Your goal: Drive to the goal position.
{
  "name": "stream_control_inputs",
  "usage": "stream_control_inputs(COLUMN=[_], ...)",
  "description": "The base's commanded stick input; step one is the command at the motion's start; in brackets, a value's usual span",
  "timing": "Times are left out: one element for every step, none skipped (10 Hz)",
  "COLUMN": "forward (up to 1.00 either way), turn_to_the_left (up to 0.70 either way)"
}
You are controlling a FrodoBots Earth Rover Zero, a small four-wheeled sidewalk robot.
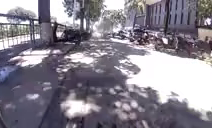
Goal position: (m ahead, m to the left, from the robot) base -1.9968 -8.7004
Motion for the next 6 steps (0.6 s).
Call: stream_control_inputs(forward=[0.70,0.70,0.70,0.70,0.70,0.70], turn_to_the_left=[-0.14,-0.14,-0.14,-0.14,-0.14,-0.14])
